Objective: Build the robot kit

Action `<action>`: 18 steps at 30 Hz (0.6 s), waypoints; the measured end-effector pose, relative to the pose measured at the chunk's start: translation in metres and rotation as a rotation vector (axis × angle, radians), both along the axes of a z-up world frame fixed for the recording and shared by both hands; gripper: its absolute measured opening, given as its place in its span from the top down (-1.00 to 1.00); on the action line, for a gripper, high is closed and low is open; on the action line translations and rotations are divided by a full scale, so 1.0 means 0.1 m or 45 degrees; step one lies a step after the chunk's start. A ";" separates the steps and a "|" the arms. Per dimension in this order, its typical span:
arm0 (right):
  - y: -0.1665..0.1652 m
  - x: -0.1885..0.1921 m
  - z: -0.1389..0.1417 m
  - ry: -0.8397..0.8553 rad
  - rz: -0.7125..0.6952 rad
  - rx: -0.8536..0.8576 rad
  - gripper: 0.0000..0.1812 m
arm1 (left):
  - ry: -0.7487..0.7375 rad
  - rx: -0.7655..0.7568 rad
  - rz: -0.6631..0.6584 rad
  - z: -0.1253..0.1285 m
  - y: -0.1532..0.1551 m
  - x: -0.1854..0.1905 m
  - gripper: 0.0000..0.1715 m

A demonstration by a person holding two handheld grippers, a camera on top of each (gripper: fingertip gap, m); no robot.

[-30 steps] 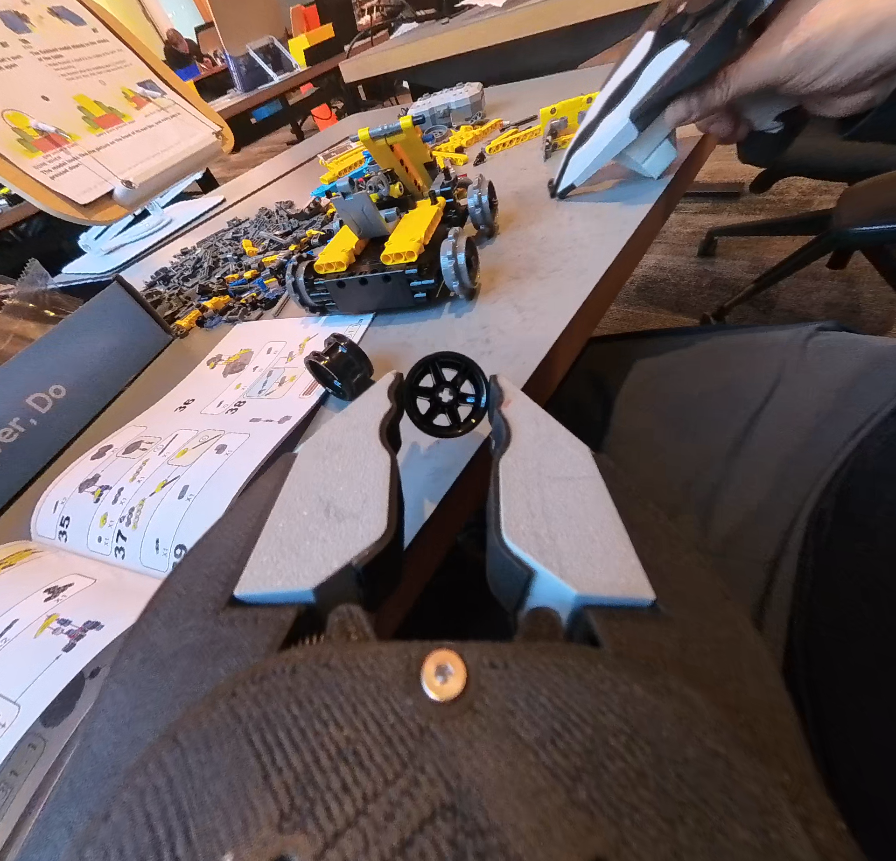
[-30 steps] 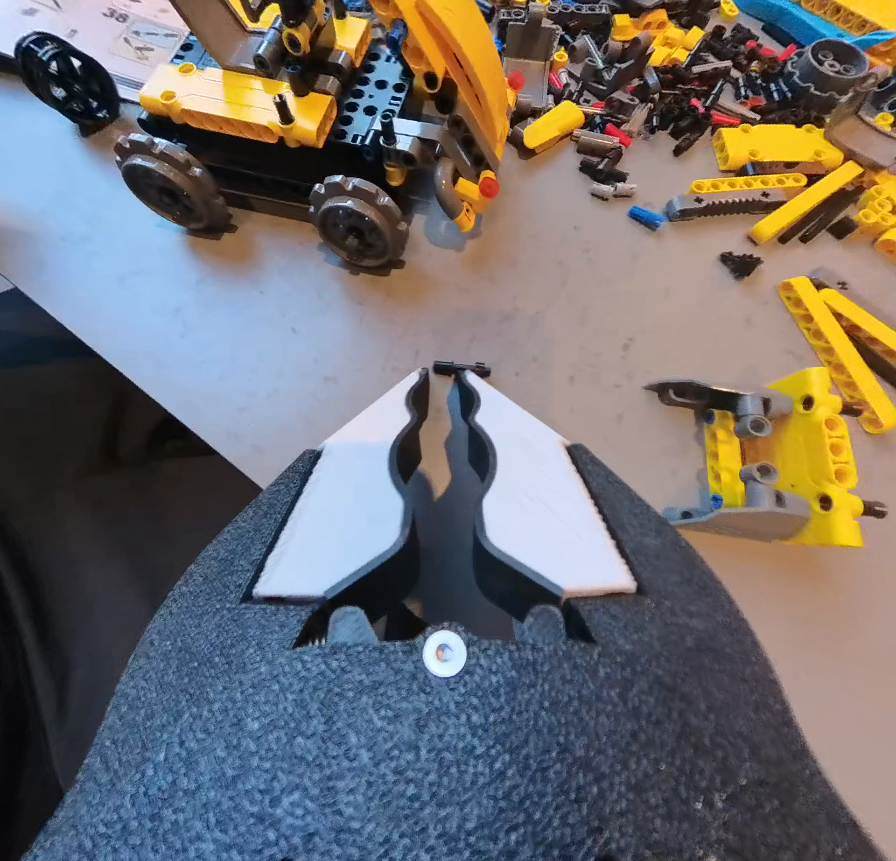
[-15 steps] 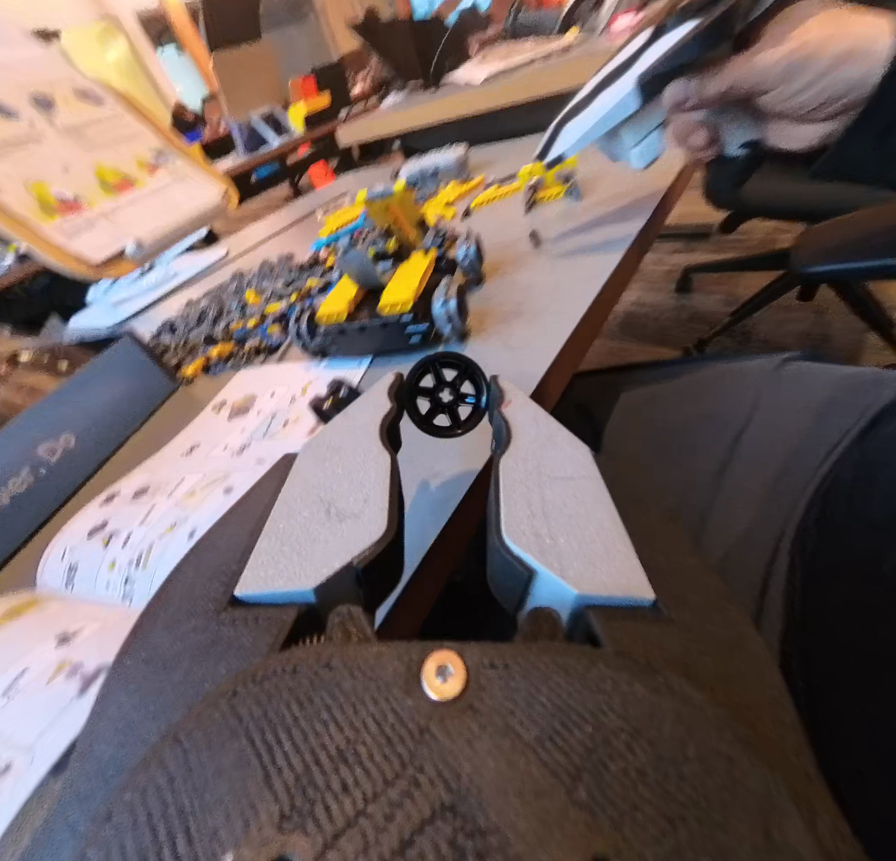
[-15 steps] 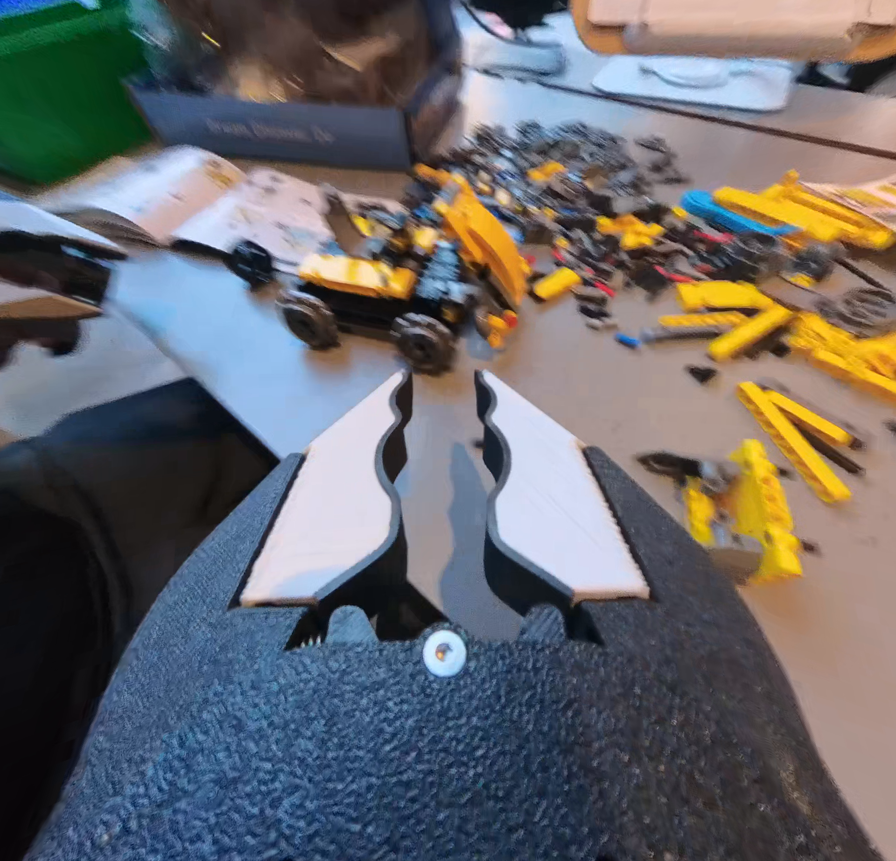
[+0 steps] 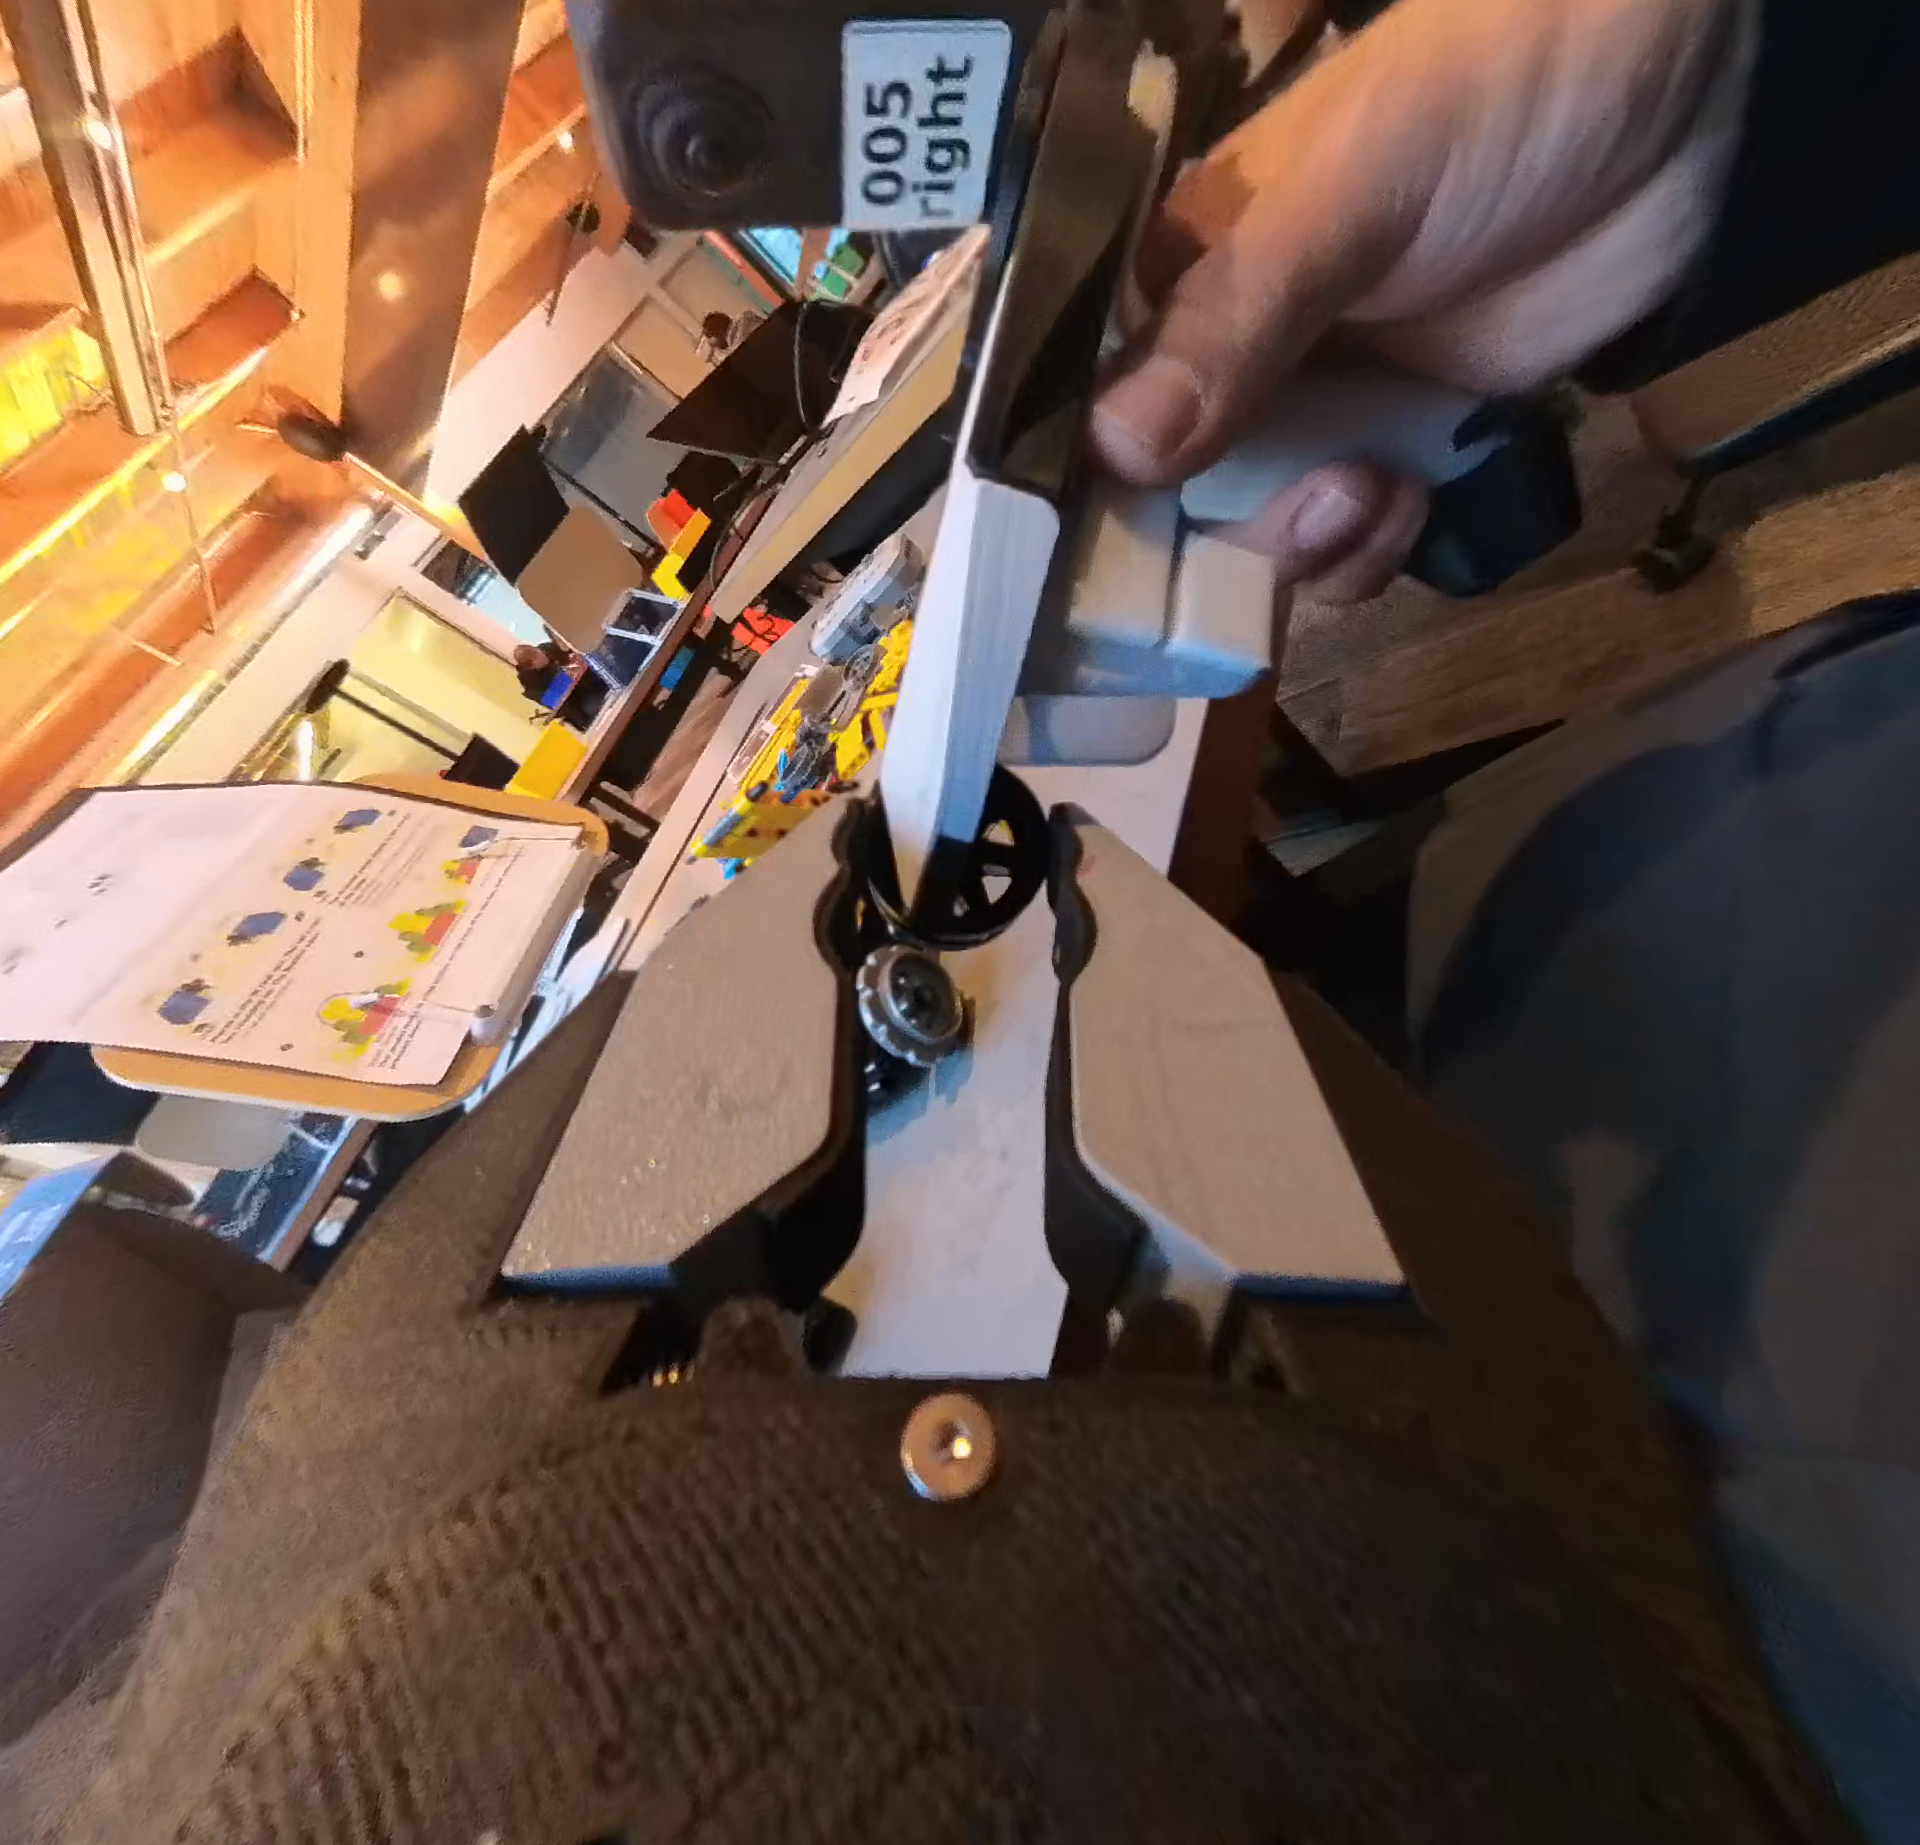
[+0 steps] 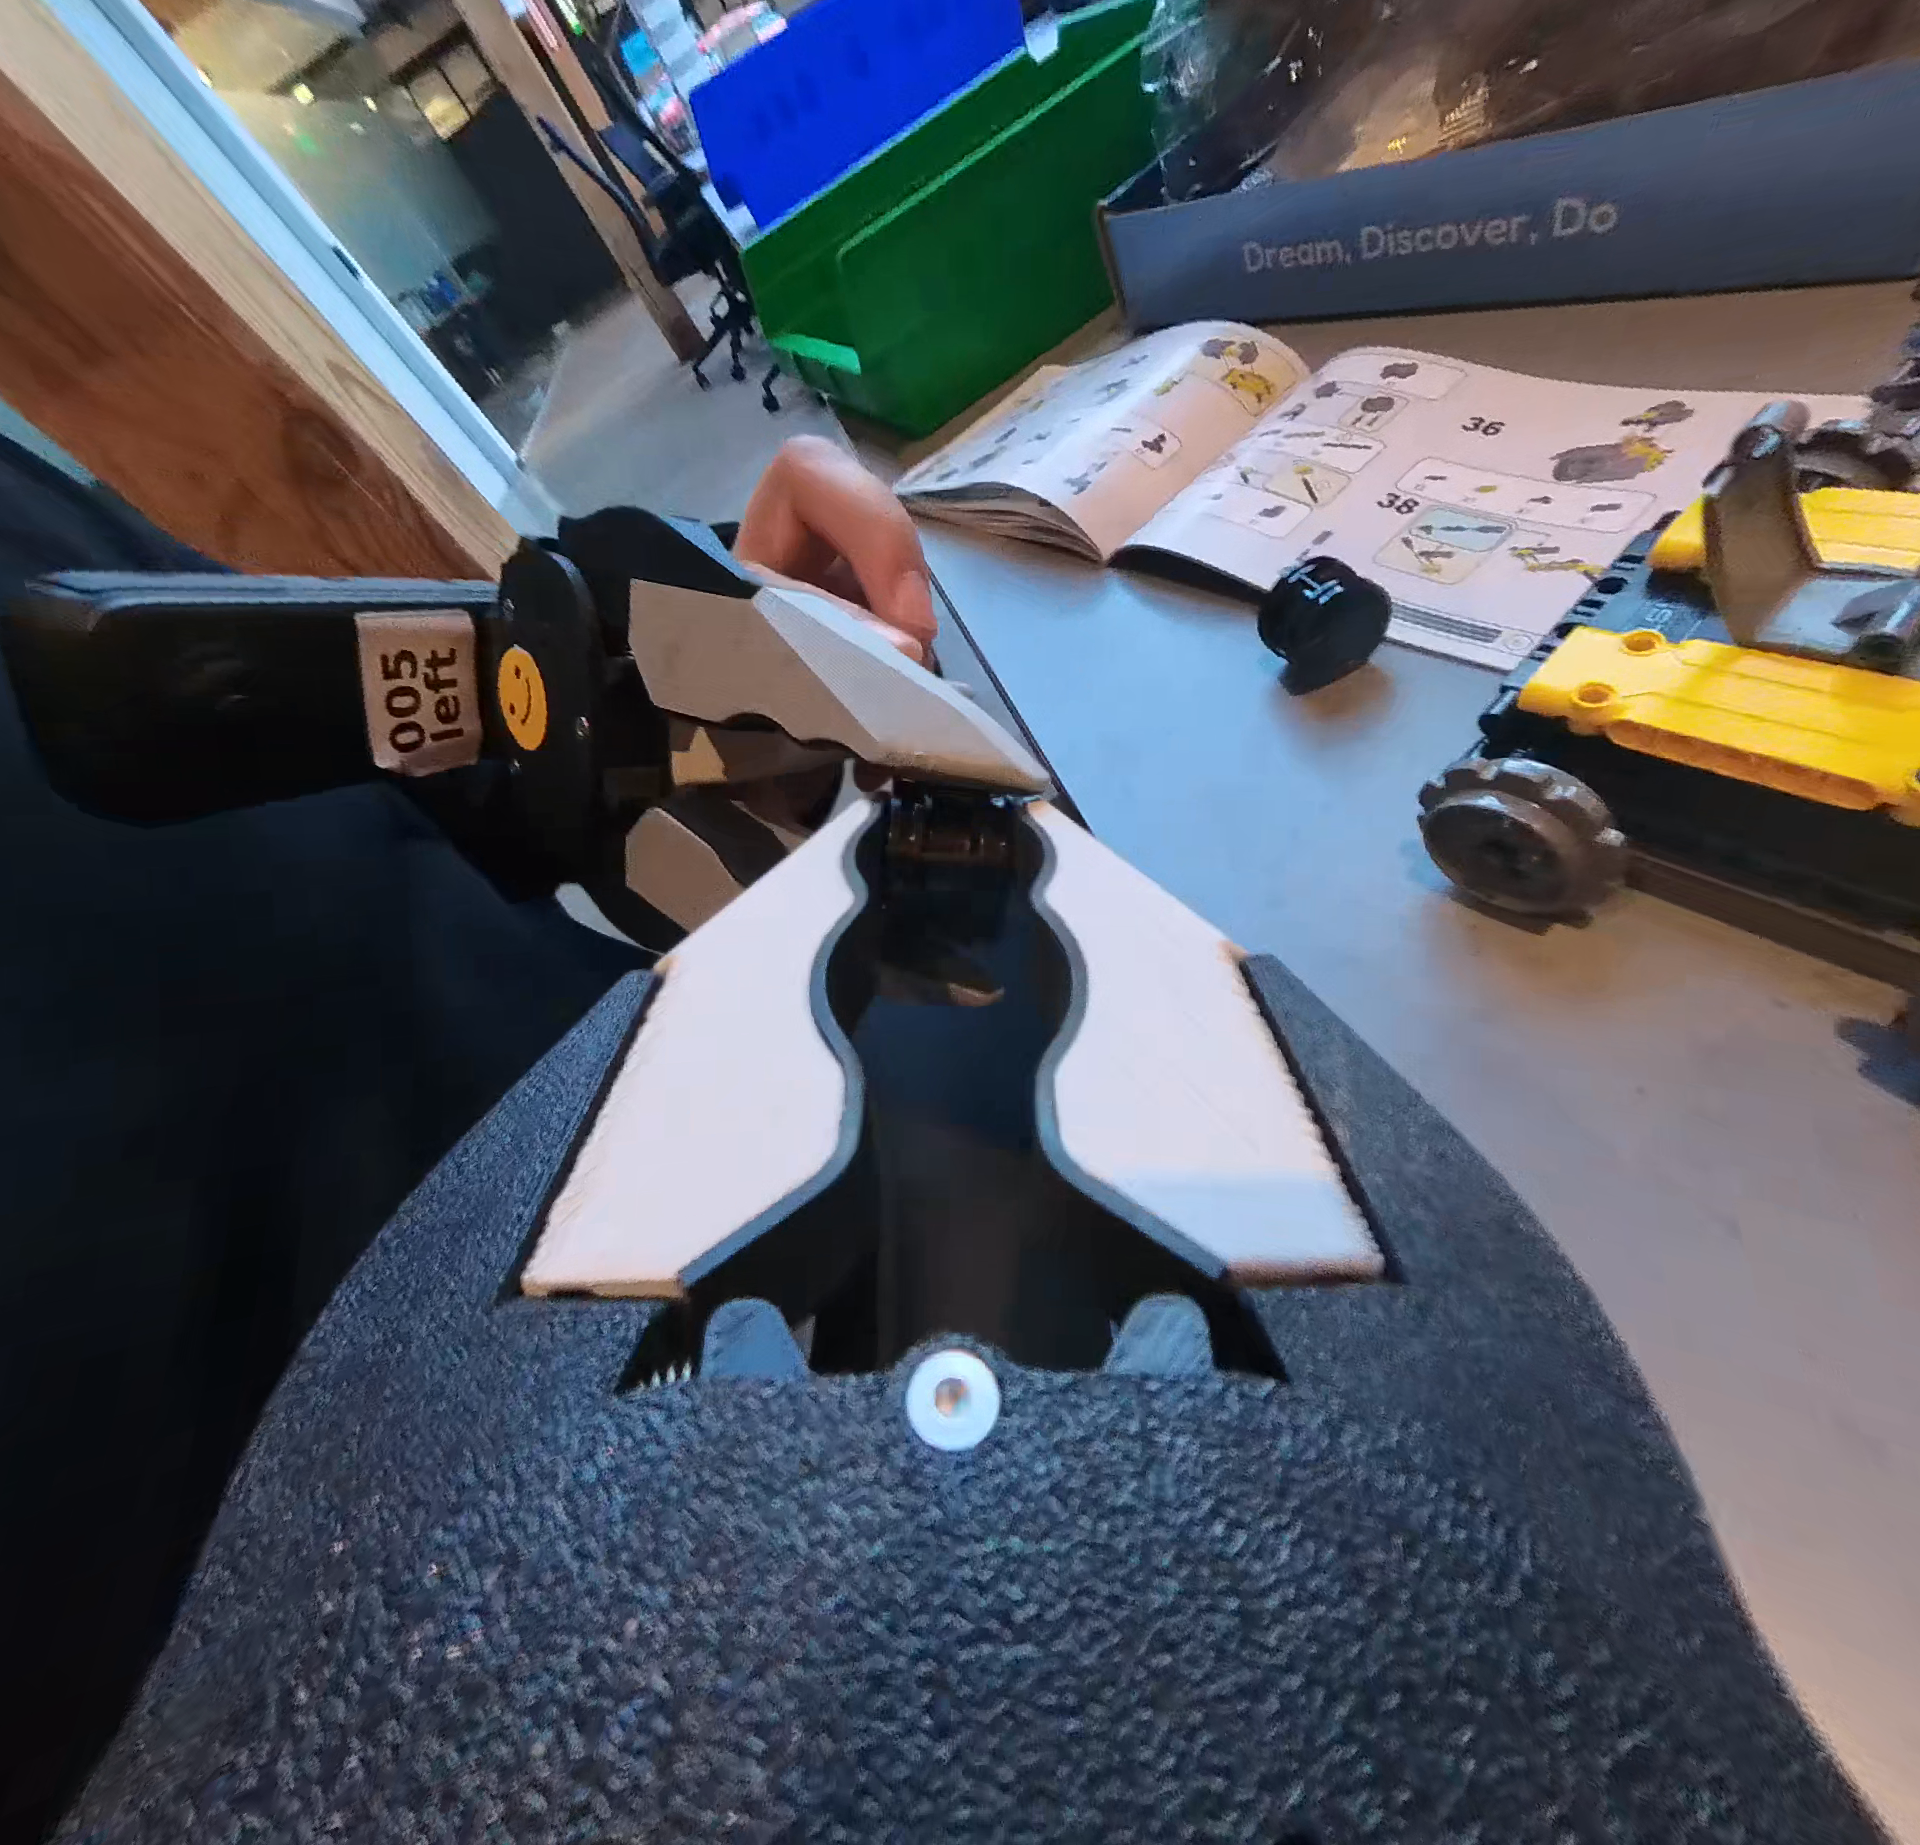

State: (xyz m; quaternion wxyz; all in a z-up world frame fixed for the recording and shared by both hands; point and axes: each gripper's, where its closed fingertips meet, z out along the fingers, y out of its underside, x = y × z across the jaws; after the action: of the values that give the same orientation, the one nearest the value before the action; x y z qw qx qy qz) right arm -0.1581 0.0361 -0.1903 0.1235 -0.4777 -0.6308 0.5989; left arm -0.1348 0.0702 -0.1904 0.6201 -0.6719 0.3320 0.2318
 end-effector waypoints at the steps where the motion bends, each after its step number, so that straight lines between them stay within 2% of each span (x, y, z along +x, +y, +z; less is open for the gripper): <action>1: 0.01 0.00 -0.03 -0.012 -0.002 0.027 0.76 | -0.001 -0.015 0.005 -0.03 0.00 0.00 0.62; 4: 0.09 -0.02 -0.03 -0.015 -0.034 0.083 0.76 | -0.119 -0.056 0.056 -0.09 0.00 -0.08 0.59; 6: 0.26 -0.03 0.05 0.006 -0.084 0.128 0.76 | -0.297 -0.110 0.098 -0.12 -0.03 -0.18 0.41; 10: 1.11 -0.08 0.22 0.034 -0.372 0.409 0.76 | -0.637 -0.215 0.155 -0.25 -0.21 -0.35 0.28; 13: 1.72 -0.10 0.07 -0.102 -0.504 0.678 0.76 | -0.800 -0.312 0.133 -0.41 -0.37 -0.32 0.24; 18: 2.29 -0.27 -0.23 -0.330 -0.542 0.892 0.76 | -0.873 -0.360 0.116 -0.51 -0.55 -0.30 0.30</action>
State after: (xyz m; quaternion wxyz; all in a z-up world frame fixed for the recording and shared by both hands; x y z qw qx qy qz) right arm -0.1853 0.2655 -0.2136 0.3188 -0.5978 -0.6936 0.2447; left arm -0.1647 0.0149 -0.2418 0.5853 -0.8037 0.1036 -0.0275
